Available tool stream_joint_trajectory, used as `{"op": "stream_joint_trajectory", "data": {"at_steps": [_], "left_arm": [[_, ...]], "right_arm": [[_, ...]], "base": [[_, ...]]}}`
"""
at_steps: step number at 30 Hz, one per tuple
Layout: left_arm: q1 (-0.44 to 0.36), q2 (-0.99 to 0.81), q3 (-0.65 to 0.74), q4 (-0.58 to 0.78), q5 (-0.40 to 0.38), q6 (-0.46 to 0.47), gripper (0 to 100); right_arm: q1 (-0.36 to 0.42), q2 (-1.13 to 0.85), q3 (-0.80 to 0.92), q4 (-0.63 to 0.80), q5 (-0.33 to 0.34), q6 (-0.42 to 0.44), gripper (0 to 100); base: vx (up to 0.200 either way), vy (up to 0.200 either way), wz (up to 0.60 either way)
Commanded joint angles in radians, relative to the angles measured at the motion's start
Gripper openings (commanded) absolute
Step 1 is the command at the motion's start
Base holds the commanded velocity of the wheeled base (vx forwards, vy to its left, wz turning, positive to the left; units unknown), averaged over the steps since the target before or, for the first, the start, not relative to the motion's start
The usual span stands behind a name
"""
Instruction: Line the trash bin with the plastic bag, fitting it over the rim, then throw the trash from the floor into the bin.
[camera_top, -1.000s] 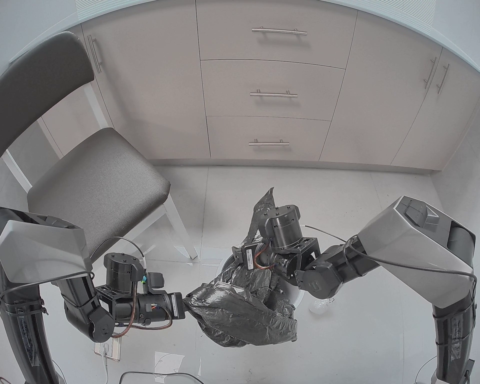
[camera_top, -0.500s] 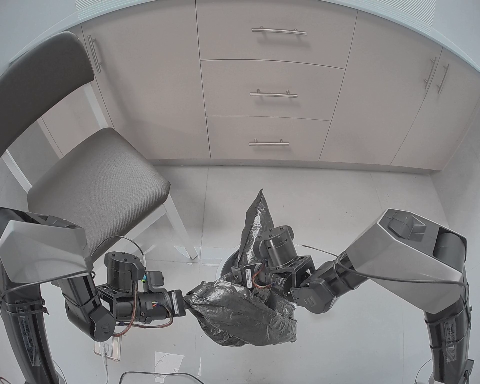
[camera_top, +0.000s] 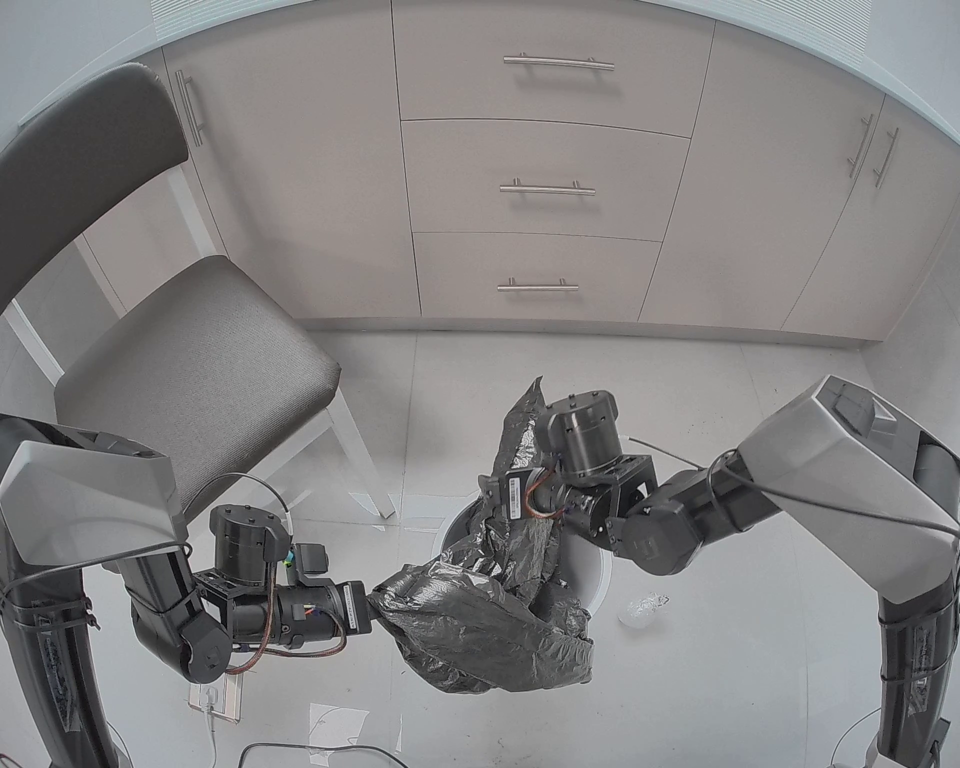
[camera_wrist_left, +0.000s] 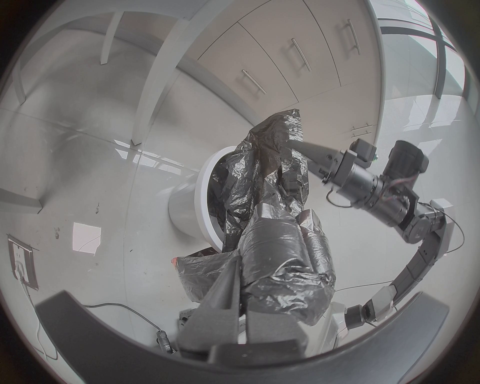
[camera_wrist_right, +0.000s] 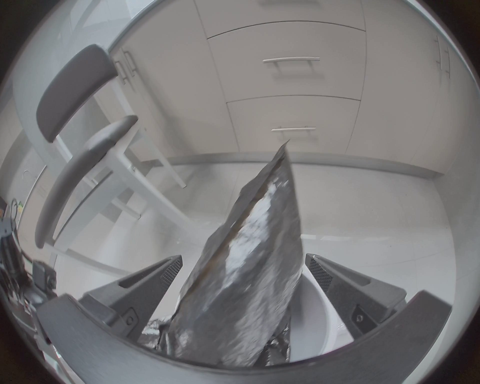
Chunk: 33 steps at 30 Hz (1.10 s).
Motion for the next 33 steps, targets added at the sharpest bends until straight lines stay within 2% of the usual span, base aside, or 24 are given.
{"op": "stream_joint_trajectory", "data": {"at_steps": [1,11,22,23,33], "left_arm": [[0.0,0.0,0.001,0.0,0.0,0.0,0],[0.0,0.003,-0.001,0.0,0.0,0.0,0],[0.0,0.005,-0.001,-0.009,0.0,0.0,0],[0.0,0.005,-0.001,-0.009,0.0,0.0,0],[0.0,0.005,-0.001,-0.009,0.0,0.0,0]], "right_arm": [[-0.038,-0.013,-0.079,0.044,0.0,-0.003,100],[-0.067,0.082,-0.204,0.063,0.0,-0.004,100],[-0.065,0.096,-0.218,0.078,0.0,-0.003,100],[-0.065,0.096,-0.218,0.078,0.0,-0.003,0],[-0.061,0.096,-0.212,0.078,0.0,-0.003,0]], "base": [[0.0,0.0,0.0],[0.0,0.0,0.0],[0.0,0.0,0.0],[0.0,0.0,0.0],[0.0,0.0,0.0]]}}
